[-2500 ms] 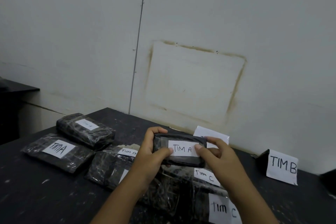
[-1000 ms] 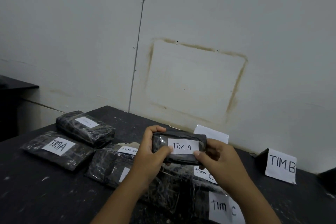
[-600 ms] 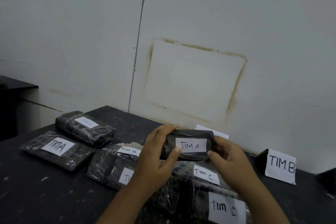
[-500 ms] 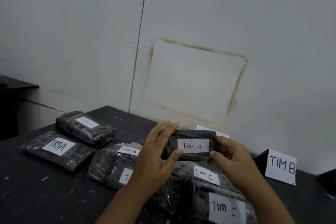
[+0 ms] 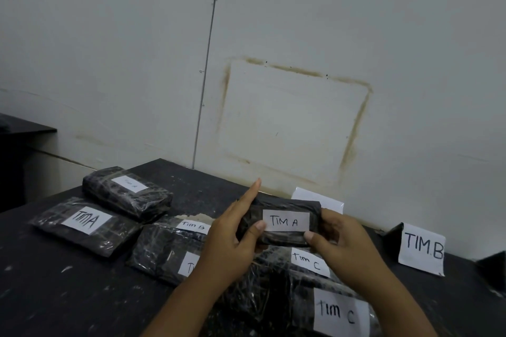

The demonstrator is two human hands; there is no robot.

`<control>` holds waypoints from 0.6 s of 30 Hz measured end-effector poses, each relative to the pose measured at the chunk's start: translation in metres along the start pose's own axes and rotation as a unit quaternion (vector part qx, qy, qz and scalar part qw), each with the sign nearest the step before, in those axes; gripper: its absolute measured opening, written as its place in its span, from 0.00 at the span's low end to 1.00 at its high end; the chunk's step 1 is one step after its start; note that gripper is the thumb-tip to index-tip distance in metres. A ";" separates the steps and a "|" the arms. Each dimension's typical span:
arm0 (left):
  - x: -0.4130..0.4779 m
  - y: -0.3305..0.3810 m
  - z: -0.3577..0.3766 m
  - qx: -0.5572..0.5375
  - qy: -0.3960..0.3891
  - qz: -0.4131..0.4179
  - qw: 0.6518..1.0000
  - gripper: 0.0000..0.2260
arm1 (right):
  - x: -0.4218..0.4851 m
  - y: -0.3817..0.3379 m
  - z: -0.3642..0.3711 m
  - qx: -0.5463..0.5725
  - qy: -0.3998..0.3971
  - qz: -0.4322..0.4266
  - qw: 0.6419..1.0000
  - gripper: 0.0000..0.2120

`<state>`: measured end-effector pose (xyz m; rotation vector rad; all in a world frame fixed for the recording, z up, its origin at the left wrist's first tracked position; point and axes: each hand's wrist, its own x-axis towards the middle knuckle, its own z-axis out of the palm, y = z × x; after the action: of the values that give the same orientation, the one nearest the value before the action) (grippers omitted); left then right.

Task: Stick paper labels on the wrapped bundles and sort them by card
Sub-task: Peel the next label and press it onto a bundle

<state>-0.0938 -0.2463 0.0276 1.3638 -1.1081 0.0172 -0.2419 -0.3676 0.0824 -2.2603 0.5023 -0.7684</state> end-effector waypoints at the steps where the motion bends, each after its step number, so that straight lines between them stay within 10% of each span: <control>1: 0.000 0.001 0.000 -0.005 -0.002 -0.005 1.000 0.28 | 0.000 0.001 0.000 0.004 0.000 0.003 1.000 0.12; 14: 0.001 0.011 0.003 -0.140 0.048 -0.080 0.986 0.21 | -0.001 -0.009 0.011 0.013 0.079 0.020 0.997 0.11; 18: 0.001 0.006 0.002 -0.114 0.041 -0.086 0.989 0.36 | -0.001 -0.011 0.014 0.011 0.094 0.027 0.995 0.09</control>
<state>-0.0982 -0.2465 0.0320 1.2374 -0.8916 -0.1723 -0.2323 -0.3525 0.0815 -2.1570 0.6374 -0.9592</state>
